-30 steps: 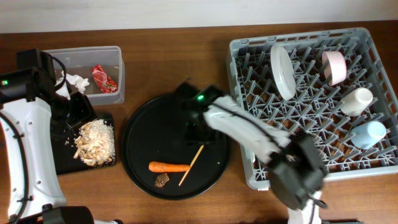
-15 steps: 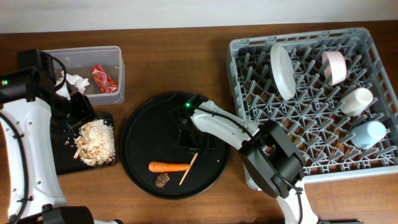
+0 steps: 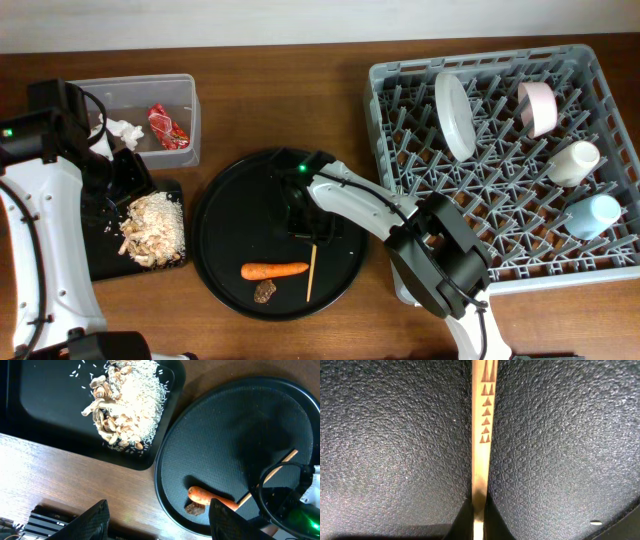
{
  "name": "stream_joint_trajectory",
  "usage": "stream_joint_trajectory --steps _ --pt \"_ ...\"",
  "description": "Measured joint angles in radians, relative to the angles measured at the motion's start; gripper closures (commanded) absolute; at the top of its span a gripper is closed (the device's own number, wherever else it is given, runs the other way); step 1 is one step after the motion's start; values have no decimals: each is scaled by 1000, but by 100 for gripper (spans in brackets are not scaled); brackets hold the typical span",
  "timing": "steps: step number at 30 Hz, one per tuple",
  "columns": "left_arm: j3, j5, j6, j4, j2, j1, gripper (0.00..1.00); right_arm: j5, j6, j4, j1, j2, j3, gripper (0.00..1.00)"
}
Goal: Sort waste into correct bins and load items into the dishwasher rack
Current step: 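Grasp the wooden chopstick on the round tray with the right gripper, then carry the chopstick into the rack and release it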
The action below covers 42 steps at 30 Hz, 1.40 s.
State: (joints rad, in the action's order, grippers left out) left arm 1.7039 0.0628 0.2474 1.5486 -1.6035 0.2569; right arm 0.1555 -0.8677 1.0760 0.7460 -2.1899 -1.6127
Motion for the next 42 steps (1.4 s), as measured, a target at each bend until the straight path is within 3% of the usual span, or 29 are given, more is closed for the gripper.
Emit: stream_joint_trajectory --steps 6,15,20,26,27,30,34,38,41,42 --pt "0 0 0 0 0 0 37 -90 87 99 -57 66 -12 96" --pt "0 0 0 -1 0 0 37 -134 456 266 -252 444 -75 96" --pt "0 0 0 0 0 0 37 -142 612 319 -395 442 -49 96" --pt "0 0 0 0 0 0 37 -159 702 202 -431 423 113 94" --pt "0 0 0 0 0 0 37 -159 711 179 -431 421 140 85" --pt "0 0 0 0 0 0 37 -163 726 148 -431 418 187 76" --pt "0 0 0 0 0 0 37 -167 739 150 -431 418 185 57" --pt "0 17 1 7 0 0 37 -167 742 223 -432 418 100 48" --pt "0 48 19 19 0 -6 37 -167 744 269 -433 438 -3 13" --pt "0 58 31 23 0 -18 37 -167 743 279 -438 451 -31 8"
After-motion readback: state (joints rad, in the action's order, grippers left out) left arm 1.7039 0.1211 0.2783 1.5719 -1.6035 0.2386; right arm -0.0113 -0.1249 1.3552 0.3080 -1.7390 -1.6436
